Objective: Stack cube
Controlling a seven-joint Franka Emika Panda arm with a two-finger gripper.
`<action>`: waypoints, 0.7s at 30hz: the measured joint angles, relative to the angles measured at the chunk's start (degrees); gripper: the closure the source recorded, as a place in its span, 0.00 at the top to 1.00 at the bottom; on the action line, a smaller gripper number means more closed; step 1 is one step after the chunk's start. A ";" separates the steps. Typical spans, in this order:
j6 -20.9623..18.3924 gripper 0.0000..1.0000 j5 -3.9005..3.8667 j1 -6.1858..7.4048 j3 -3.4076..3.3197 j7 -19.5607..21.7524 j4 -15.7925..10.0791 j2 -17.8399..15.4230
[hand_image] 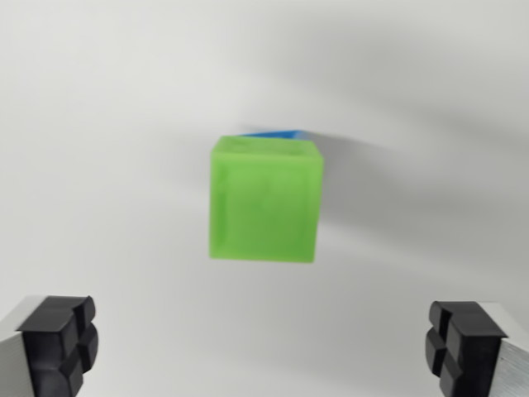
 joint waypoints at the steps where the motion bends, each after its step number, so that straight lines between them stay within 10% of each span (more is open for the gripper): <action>1: -0.39 1.00 0.00 0.00 0.00 0.00 0.10 -0.29; 21: -13.82 1.00 0.05 0.00 0.00 -0.10 5.35 -8.50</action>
